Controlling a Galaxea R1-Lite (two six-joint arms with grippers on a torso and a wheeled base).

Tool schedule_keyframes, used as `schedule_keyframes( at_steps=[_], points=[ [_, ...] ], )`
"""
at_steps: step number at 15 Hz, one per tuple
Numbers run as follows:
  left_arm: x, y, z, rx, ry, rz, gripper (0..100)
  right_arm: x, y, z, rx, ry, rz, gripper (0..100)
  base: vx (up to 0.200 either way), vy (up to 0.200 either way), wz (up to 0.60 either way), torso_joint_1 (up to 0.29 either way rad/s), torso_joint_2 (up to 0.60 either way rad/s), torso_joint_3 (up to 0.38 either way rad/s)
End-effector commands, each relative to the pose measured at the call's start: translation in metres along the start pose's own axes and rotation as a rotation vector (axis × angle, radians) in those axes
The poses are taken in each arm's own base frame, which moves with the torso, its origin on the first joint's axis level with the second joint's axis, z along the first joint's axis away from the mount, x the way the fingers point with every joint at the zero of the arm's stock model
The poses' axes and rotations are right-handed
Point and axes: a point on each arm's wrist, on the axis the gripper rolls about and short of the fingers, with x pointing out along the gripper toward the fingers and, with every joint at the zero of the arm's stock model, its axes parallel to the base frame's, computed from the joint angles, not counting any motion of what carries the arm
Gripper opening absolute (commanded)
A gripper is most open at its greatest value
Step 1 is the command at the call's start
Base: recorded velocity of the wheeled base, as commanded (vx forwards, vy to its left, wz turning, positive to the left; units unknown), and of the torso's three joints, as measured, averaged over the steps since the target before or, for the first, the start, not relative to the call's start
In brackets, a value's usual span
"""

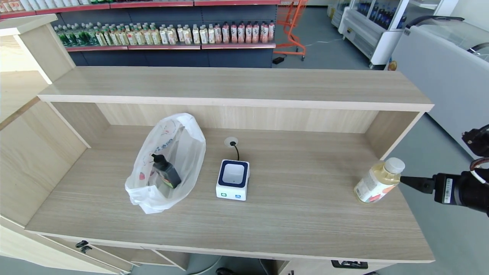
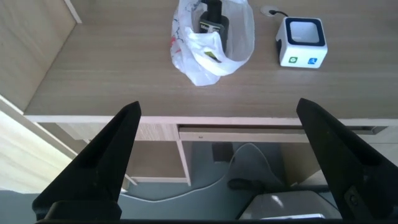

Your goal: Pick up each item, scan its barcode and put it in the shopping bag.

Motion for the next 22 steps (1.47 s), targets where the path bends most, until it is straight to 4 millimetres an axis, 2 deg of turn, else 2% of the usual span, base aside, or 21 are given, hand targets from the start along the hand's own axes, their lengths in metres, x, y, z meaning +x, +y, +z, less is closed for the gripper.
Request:
schedule_keyframes(
  at_steps=[1,5,8,12,22],
  points=[
    [0.0,0.0,0.0,-0.001,0.002,0.0,100,0.011,-0.001,-0.007,-0.009,0.053,-0.025,100,0.0,-0.2,0.0,-0.002,0.0,-0.002],
    [0.0,0.0,0.0,-0.001,0.004,0.0,100,0.034,-0.002,-0.024,-0.064,0.159,-0.065,100,0.0,0.0,0.0,0.0,0.0,0.0],
    [0.0,0.0,0.0,-0.001,0.002,0.0,100,0.065,0.004,-0.034,-0.064,0.104,0.011,100,0.0,0.0,0.0,0.0,0.0,0.0],
    [0.0,0.0,0.0,-0.001,0.002,0.0,100,0.08,0.007,-0.056,-0.078,0.062,0.048,100,0.0,0.0,0.0,0.0,0.0,0.0],
    [0.0,0.0,0.0,-0.001,0.002,0.0,100,0.132,0.015,-0.061,-0.093,-0.075,0.101,100,0.0,0.0,0.0,0.0,0.0,0.0]
  ],
)
